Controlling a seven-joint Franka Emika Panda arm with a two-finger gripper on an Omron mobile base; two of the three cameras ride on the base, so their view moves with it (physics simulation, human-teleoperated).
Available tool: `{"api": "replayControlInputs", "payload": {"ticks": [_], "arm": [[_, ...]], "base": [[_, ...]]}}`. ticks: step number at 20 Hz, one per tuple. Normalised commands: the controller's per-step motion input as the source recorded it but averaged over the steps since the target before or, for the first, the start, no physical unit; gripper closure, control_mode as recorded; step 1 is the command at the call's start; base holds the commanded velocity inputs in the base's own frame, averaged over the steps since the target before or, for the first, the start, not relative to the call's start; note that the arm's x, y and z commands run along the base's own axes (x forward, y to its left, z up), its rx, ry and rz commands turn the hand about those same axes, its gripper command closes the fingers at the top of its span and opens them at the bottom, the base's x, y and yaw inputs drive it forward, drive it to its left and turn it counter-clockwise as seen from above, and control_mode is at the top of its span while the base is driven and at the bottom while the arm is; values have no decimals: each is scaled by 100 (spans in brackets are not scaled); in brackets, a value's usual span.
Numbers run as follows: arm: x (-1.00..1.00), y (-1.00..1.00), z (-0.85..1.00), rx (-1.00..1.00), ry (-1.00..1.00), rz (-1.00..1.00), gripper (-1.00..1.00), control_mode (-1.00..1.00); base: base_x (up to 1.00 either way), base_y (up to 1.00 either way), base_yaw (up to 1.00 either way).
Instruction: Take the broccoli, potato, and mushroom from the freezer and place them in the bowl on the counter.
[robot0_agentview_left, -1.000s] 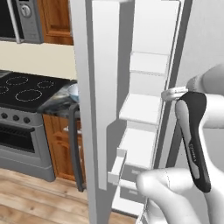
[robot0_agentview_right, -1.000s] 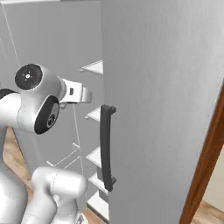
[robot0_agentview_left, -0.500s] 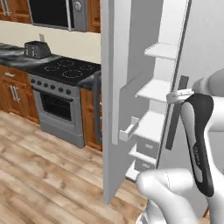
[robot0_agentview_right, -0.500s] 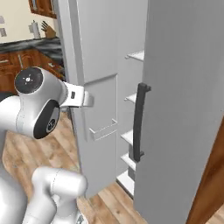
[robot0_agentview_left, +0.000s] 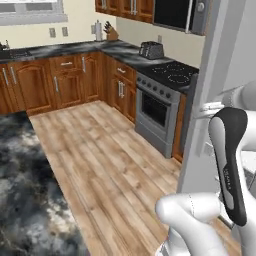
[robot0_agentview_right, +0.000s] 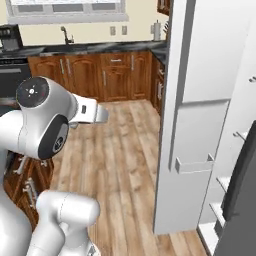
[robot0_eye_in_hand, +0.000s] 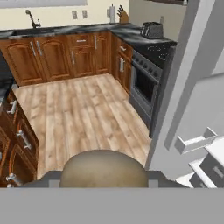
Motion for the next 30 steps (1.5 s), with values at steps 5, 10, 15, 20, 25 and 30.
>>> {"api": "replayControlInputs", "payload": {"ticks": [5, 10, 15, 20, 25, 30], "arm": [[0, 0, 0, 0, 0, 0, 100, 100], [0, 0, 0, 0, 0, 0, 100, 100], [0, 0, 0, 0, 0, 0, 100, 100], [0, 0, 0, 0, 0, 0, 100, 100], [0, 0, 0, 0, 0, 0, 100, 100], [0, 0, 0, 0, 0, 0, 100, 100]], "base": [[74, 45, 43], [100, 7, 7], [100, -18, -2], [100, -6, -6], [100, 0, -30], [98, 0, -55]]}}
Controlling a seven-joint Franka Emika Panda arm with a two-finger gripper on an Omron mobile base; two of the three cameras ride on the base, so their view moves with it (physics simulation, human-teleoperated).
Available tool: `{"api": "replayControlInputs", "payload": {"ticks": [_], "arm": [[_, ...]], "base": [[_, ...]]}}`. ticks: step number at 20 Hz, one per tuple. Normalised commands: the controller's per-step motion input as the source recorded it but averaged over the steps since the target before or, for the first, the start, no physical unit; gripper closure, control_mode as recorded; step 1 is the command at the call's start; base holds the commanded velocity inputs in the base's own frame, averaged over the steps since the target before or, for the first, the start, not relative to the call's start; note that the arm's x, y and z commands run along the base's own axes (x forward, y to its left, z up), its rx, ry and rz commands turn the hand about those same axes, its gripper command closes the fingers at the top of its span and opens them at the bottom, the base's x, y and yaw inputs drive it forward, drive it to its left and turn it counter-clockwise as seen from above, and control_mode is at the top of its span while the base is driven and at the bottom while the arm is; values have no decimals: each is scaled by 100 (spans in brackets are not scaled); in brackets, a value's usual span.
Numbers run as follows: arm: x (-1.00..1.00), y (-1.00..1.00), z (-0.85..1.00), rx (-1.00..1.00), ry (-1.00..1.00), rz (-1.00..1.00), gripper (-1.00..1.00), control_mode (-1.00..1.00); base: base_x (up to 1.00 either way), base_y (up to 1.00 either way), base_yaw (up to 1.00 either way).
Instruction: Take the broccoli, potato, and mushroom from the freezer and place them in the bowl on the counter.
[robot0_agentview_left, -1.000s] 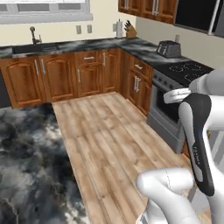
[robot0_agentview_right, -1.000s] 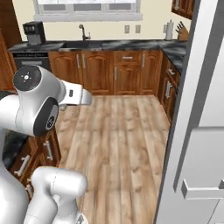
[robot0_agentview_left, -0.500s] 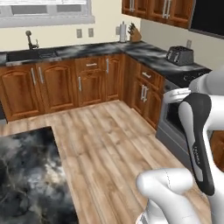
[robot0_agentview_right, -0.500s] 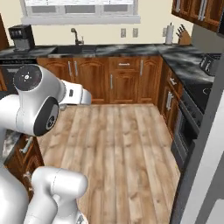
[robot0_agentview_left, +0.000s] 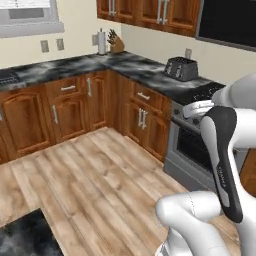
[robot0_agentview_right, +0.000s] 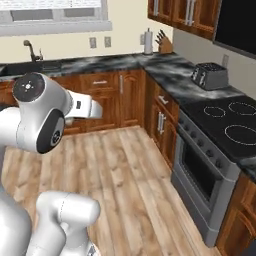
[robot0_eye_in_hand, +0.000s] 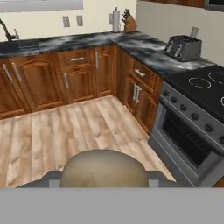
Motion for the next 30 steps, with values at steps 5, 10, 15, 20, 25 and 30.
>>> {"api": "replayControlInputs", "payload": {"ticks": [5, 10, 15, 20, 25, 30], "arm": [[0, 0, 0, 0, 0, 0, 100, 100], [0, 0, 0, 0, 0, 0, 100, 100], [0, 0, 0, 0, 0, 0, 100, 100], [0, 0, 0, 0, 0, 0, 100, 100], [0, 0, 0, 0, 0, 0, 100, 100], [0, 0, 0, 0, 0, 0, 100, 100]], "base": [[67, -2, -75], [65, 0, -76], [60, -3, -78], [56, 0, -81], [63, 0, -78], [100, 35, -41]]}}
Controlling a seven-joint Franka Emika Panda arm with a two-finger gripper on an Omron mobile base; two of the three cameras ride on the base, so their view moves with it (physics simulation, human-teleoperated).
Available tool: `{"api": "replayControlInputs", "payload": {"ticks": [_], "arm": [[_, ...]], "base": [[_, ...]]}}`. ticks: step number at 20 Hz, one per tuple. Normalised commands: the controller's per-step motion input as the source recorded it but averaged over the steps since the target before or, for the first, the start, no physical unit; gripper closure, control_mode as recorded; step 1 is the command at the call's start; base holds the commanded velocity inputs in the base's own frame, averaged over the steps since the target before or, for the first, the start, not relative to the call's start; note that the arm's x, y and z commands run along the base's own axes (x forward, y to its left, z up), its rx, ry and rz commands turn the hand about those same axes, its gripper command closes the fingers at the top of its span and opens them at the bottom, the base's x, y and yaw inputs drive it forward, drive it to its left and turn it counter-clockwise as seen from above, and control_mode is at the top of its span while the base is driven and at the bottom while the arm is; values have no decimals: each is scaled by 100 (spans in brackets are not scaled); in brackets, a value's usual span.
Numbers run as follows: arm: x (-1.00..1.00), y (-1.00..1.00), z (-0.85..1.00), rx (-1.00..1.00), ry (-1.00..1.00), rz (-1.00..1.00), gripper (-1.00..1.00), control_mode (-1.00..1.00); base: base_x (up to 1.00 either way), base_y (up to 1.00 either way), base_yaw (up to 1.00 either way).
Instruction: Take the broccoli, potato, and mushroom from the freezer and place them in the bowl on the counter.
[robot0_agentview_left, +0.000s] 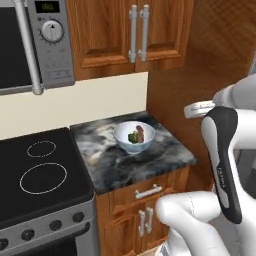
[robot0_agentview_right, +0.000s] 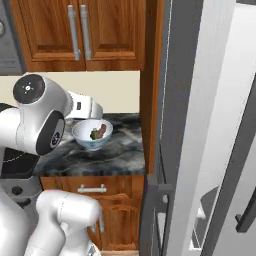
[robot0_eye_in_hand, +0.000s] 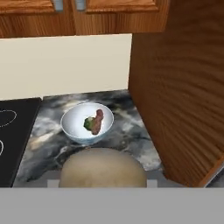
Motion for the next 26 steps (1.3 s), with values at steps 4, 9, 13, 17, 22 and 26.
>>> {"api": "replayControlInputs", "payload": {"ticks": [4, 9, 13, 17, 22, 26], "arm": [[0, 0, 0, 0, 0, 0, 100, 100], [40, 25, -40, -9, 28, 2, 100, -100], [100, 73, -100, -25, 73, 11, 100, -100], [100, 76, -99, -20, 52, 8, 100, -100], [100, 21, -62, -1, 20, 3, 100, -100], [100, 6, -66, 0, 12, 1, 100, -100]], "base": [[100, 67, -19], [54, 44, 0], [0, 0, 0], [0, 0, 0], [0, 0, 0], [0, 0, 0]]}}
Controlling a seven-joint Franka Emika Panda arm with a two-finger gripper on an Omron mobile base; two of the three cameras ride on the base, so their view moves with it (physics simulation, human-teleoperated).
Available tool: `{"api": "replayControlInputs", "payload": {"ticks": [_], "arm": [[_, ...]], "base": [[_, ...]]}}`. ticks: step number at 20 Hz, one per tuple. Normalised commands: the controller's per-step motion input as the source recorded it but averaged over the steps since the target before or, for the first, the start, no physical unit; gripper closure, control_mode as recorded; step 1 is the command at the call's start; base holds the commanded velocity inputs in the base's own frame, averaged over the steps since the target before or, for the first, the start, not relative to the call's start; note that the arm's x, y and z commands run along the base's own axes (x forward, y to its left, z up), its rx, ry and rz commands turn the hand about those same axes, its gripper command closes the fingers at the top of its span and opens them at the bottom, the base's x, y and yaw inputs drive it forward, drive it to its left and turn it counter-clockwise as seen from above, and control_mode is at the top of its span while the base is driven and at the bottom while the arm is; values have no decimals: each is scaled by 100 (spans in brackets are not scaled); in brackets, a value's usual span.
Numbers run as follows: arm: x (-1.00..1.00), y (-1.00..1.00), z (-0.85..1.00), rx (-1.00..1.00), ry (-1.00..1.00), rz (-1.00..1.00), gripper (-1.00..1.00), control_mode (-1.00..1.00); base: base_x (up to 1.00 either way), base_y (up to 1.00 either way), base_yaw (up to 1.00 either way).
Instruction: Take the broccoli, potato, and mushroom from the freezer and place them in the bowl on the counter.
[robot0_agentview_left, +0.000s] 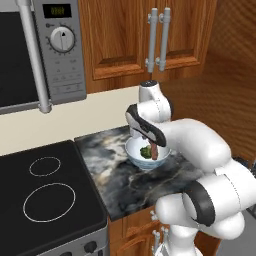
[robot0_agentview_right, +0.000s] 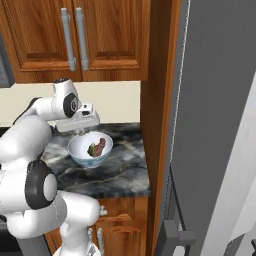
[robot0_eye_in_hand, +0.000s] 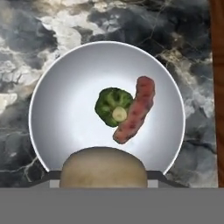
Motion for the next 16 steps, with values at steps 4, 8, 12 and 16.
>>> {"api": "replayControlInputs", "payload": {"ticks": [4, 8, 12, 16], "arm": [[98, 16, -79, 0, 9, 0, 100, -100], [48, 20, -87, 0, 6, 0, 100, -100], [32, 0, -69, 0, 1, 0, 100, -100], [4, 0, -58, 0, 1, 0, -100, -100]], "base": [[0, 0, 0], [0, 0, 0], [0, 0, 0], [0, 0, 0]]}}
